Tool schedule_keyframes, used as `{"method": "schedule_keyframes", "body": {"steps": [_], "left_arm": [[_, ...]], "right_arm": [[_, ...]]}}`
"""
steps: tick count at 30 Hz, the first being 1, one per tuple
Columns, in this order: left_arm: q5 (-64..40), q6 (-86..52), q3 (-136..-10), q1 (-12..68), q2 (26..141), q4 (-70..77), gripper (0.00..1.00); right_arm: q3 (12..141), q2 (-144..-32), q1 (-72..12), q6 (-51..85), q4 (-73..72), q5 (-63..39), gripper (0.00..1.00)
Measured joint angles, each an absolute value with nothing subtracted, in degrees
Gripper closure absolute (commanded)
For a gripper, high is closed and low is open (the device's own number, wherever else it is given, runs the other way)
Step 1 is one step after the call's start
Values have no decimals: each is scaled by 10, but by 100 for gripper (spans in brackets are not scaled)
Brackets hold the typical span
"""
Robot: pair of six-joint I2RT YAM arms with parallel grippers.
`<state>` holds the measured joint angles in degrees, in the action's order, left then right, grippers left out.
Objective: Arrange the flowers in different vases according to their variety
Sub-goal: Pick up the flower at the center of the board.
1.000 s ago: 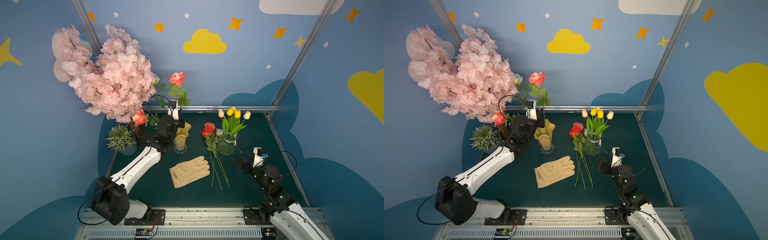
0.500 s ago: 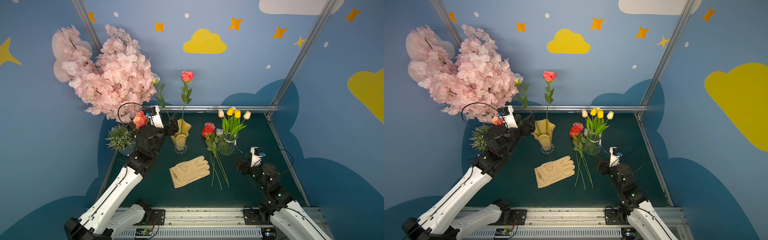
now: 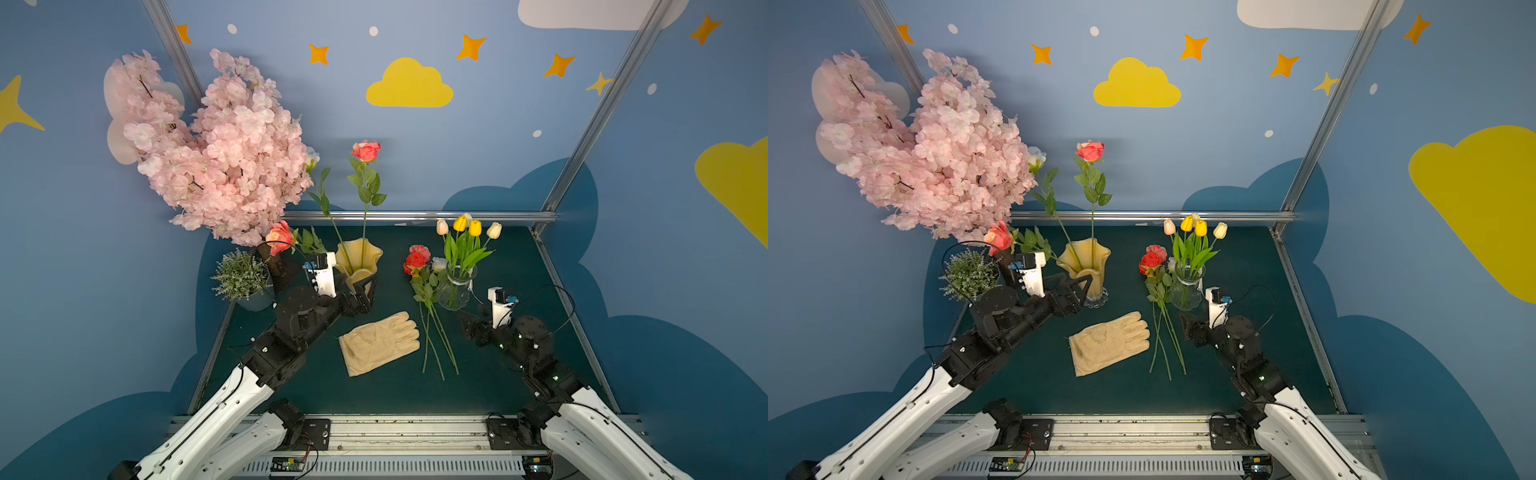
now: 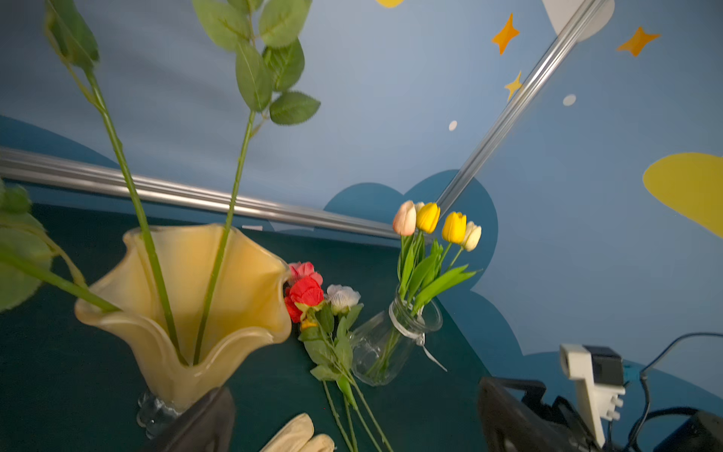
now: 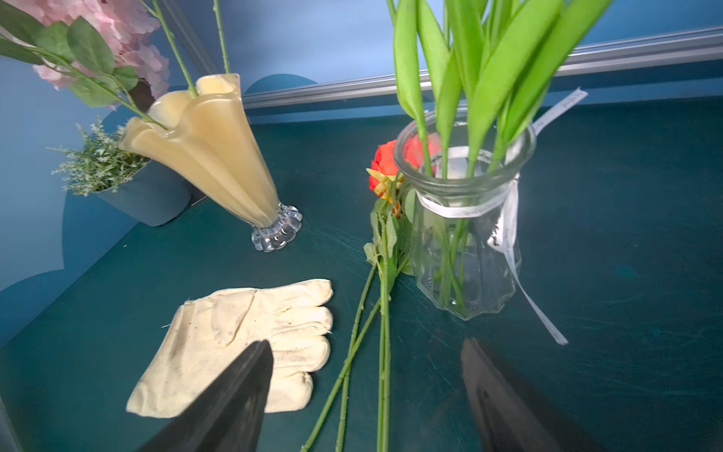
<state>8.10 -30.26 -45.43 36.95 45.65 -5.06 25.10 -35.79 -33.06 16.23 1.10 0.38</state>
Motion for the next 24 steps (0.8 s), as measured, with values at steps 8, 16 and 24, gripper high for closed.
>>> {"method": "schedule_keyframes", "body": {"steps": [8, 16, 24], "left_arm": [[74, -307, -337, 420, 484, -25, 0], [96, -281, -267, 422, 514, 7, 0], [147, -264, -242, 411, 503, 23, 0]], "right_arm": [[326, -414, -370, 162, 84, -24, 20], [406, -493, -395, 166, 182, -46, 25], [512, -634, -432, 198, 265, -31, 48]]}}
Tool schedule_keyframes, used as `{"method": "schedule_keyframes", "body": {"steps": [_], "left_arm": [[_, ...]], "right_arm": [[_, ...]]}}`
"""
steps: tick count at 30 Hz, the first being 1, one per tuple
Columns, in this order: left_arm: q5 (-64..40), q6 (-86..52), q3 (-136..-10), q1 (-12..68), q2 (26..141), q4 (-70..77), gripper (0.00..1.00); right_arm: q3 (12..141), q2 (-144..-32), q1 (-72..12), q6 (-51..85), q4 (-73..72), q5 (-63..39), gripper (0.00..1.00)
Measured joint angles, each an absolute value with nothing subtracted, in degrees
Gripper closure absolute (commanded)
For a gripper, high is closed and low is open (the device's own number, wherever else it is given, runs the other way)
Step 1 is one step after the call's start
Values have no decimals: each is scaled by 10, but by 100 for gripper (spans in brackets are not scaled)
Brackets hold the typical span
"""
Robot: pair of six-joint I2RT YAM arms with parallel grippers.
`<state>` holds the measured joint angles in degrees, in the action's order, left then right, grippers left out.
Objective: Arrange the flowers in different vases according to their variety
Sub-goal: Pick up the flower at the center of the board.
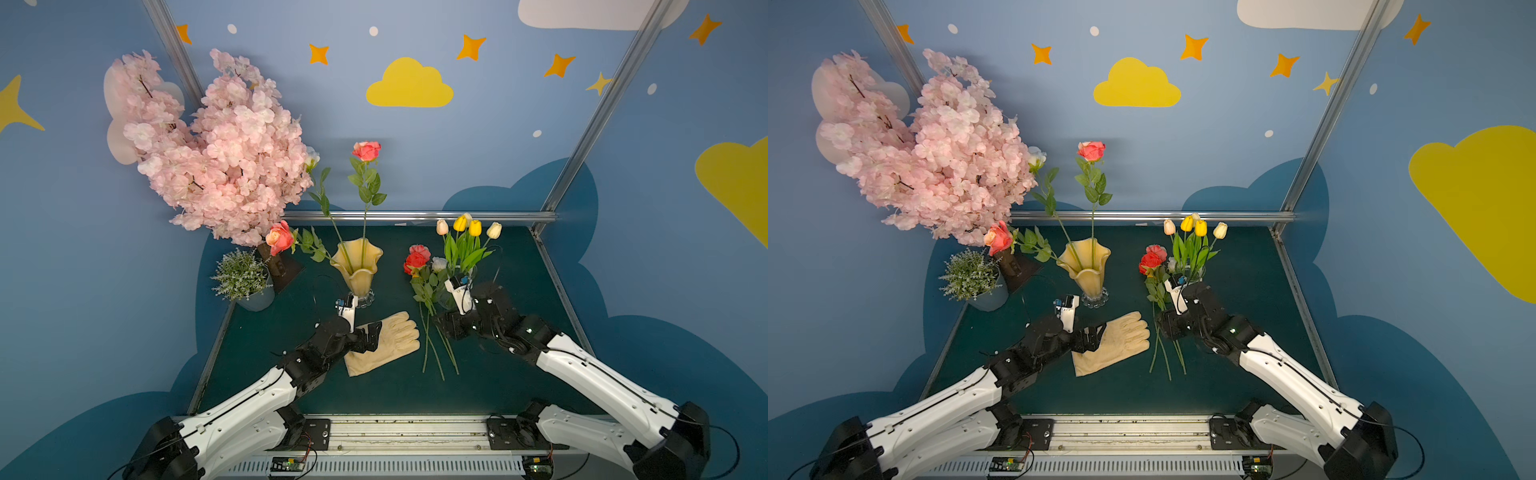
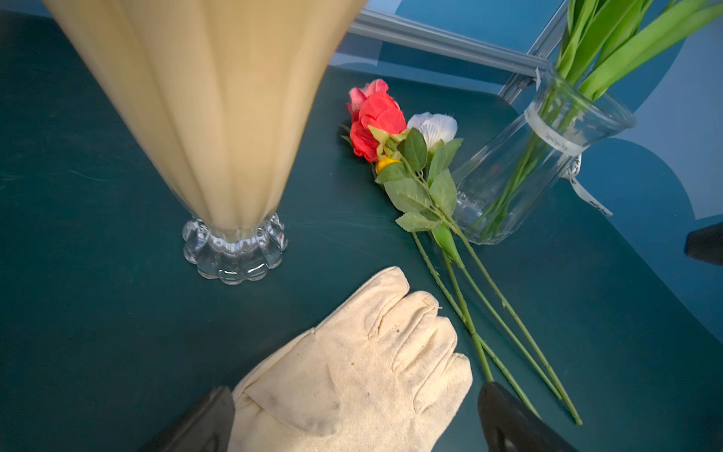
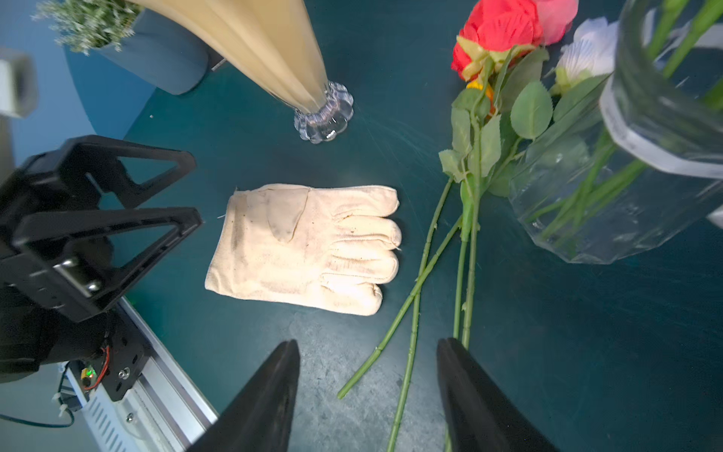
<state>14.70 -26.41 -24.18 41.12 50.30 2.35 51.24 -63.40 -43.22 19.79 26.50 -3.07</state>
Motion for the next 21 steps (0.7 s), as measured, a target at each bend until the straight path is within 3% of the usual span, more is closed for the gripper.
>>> {"method": "schedule_keyframes", "body": {"steps": [3, 10, 21], "left_arm": [[156, -261, -240, 409, 483, 27, 0], [166, -255, -222, 409, 432, 30, 0], [168, -238, -192, 409, 361, 31, 0]], "right_arm": [[555, -702, -446, 209, 293, -11, 54], [645, -839, -460, 206, 383, 67, 57], [651, -906, -460, 167, 413, 163, 57]]}}
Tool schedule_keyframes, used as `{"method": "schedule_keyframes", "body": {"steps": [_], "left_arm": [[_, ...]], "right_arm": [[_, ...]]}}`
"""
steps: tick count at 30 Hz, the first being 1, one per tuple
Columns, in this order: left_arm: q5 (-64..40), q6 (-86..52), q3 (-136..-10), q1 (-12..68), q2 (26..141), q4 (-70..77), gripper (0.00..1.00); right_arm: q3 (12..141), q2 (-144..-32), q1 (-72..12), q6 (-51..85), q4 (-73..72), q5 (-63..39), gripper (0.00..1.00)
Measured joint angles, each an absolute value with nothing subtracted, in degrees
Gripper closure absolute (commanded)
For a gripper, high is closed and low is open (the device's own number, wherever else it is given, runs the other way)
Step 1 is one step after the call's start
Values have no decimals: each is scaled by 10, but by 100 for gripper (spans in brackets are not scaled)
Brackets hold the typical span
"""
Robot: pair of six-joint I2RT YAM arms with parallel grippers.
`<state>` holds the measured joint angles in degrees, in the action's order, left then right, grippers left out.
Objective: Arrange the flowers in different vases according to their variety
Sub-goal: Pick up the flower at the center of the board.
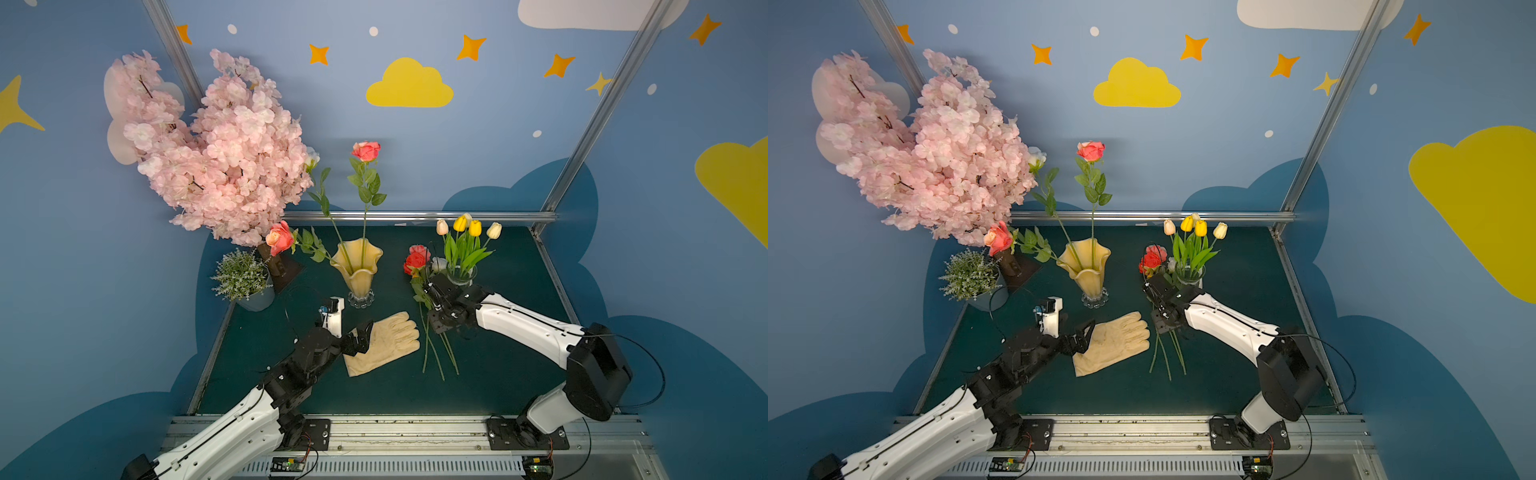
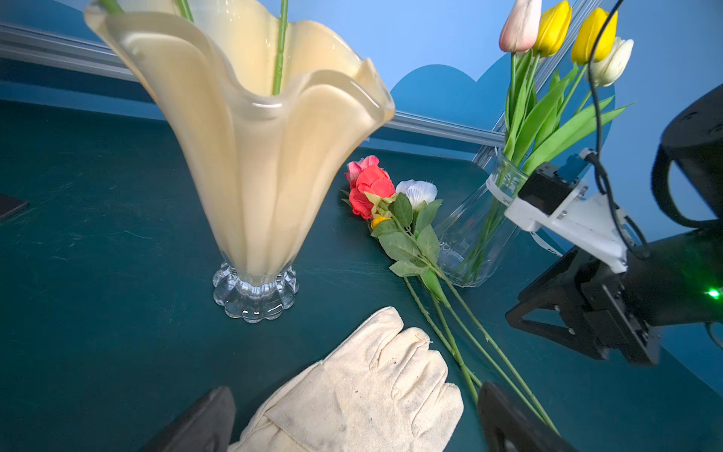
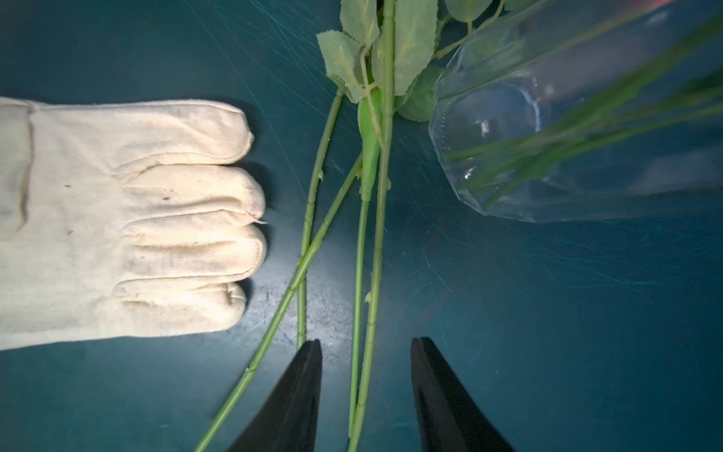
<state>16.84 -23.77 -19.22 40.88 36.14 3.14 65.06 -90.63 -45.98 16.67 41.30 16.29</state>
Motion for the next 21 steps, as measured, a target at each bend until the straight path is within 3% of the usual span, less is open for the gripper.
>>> {"method": "schedule_keyframes", "body": {"steps": [7, 14, 21], "left_arm": [[173, -230, -185, 409, 345, 35, 0], [176, -223, -185, 409, 344, 35, 0], [176, -220, -185, 409, 344, 35, 0]], "right_arm": [[669, -966, -459, 150, 413, 189, 60], [712, -1019, -455, 137, 409, 198, 69], [737, -1065, -439, 131, 406, 207, 70]]}}
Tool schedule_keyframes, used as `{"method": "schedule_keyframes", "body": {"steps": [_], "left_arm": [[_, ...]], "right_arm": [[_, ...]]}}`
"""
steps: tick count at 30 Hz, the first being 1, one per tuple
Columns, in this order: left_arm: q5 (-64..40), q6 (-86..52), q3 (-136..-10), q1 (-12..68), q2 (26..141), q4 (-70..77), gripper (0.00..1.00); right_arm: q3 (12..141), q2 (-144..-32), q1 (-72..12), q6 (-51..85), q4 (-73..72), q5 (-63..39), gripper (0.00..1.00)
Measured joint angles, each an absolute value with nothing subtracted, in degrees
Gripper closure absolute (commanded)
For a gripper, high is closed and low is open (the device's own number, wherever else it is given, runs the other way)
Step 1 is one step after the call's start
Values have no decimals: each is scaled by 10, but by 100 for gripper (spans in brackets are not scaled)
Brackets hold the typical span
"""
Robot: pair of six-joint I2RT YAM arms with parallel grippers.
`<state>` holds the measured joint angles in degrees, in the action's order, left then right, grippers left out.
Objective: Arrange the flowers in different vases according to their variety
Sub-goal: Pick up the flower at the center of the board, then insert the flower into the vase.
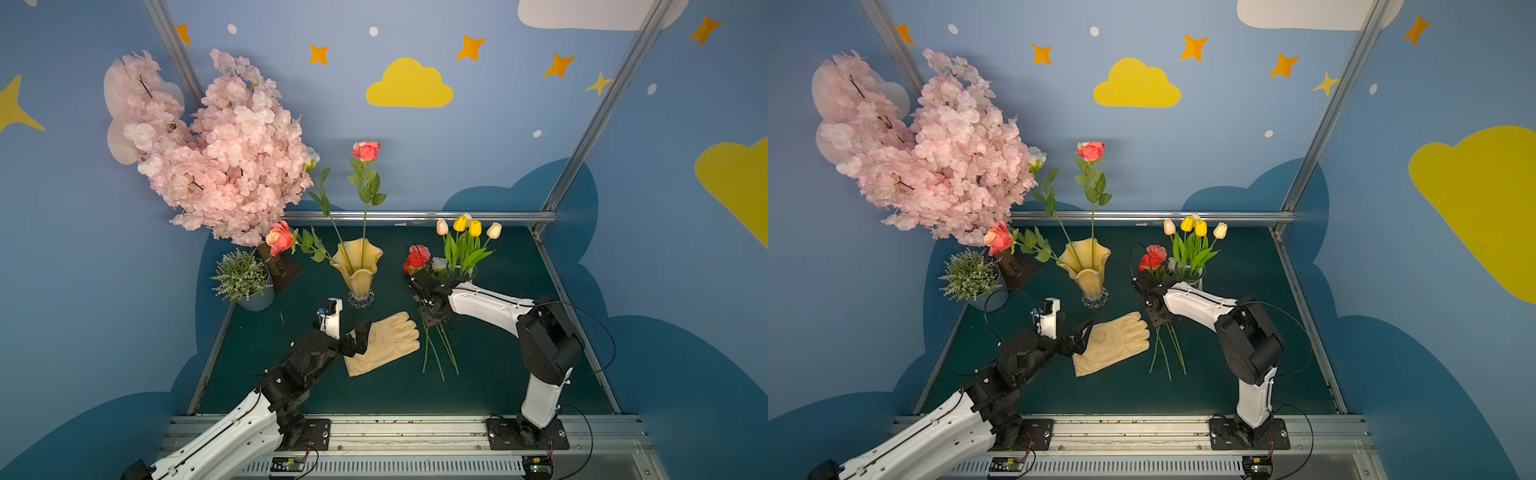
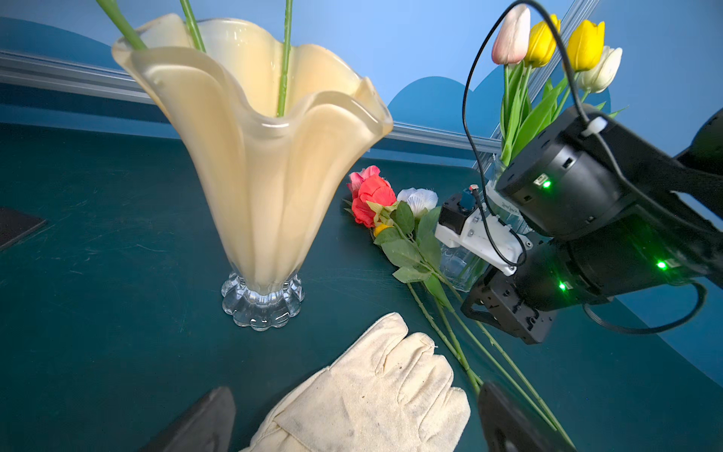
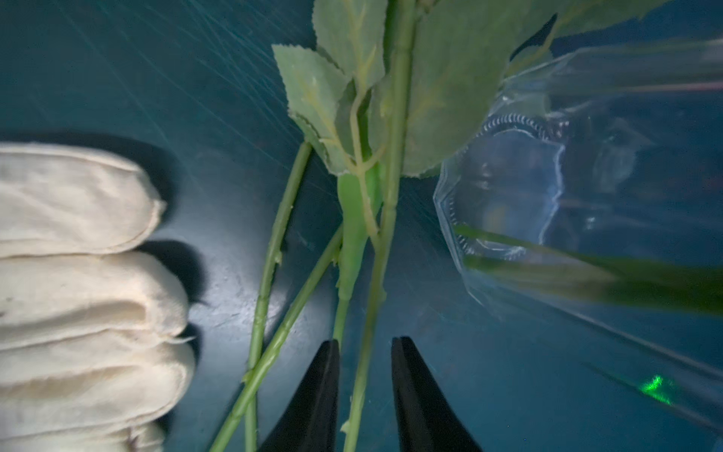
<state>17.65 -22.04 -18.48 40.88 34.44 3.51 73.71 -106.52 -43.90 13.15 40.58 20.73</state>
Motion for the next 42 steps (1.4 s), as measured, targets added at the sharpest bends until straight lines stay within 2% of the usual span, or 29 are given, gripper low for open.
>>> {"method": "schedule_keyframes", "body": {"steps": [5, 12, 18, 24, 33, 42], "left_arm": [[176, -220, -185, 409, 347, 38, 0], [173, -219, -185, 409, 350, 40, 0], [172, -218, -185, 409, 348, 41, 0], [172, -213, -185, 409, 347, 40, 0], [172, -209, -185, 409, 339, 40, 0], [172, -208, -184, 409, 329, 40, 0]], "right_arm": [[744, -1079, -431, 130, 405, 210, 71], [748, -1095, -425, 127, 396, 205, 78], [750, -1095, -423, 126, 392, 203, 99], [749, -1082, -423, 124, 386, 203, 100], [705, -929, -433, 110, 342, 184, 100], [617, -735, -436, 110, 205, 122, 100]]}}
